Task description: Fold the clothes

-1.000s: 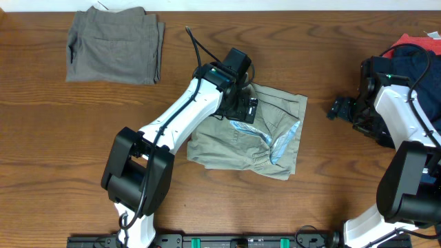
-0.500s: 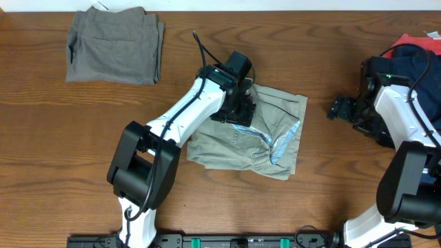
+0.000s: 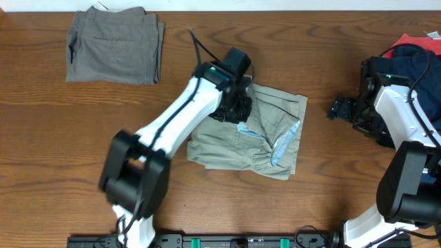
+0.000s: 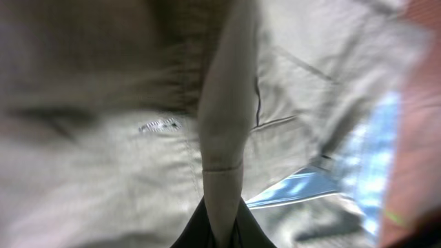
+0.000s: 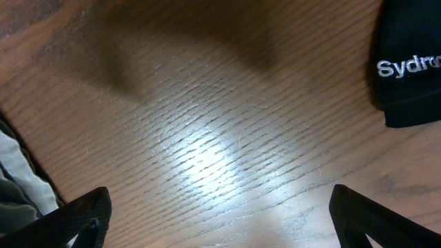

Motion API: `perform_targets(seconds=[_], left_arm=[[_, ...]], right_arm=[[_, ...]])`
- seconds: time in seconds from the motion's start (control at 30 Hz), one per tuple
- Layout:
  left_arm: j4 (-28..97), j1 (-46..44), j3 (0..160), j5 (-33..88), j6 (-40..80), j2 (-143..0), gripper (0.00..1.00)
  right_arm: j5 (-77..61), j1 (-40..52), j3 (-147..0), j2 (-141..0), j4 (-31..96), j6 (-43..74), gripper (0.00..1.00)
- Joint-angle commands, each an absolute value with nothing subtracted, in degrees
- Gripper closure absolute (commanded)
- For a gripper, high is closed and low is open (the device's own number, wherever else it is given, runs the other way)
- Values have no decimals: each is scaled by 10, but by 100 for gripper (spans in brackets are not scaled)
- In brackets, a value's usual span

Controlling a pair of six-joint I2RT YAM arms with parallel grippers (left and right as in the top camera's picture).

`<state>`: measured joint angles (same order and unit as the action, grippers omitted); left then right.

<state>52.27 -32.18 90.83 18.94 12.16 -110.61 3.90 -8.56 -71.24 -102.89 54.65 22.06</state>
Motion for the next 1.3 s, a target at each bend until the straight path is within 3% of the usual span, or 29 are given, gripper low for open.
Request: perform_targets(seconds=[0.0, 0.27, 0.77, 1.27], left_arm=[[524, -322, 937, 195, 134, -1032, 94], [519, -325, 937, 253, 137, -1020, 94], [444, -404, 936, 253, 190, -1096, 94], [365, -428, 936, 256, 235, -1171, 94]], right_arm=[[45, -87, -718, -1018, 547, 220, 1], [45, -87, -718, -1018, 547, 220, 1], [45, -87, -718, -1018, 547, 220, 1], [45, -87, -718, -1018, 547, 220, 1]])
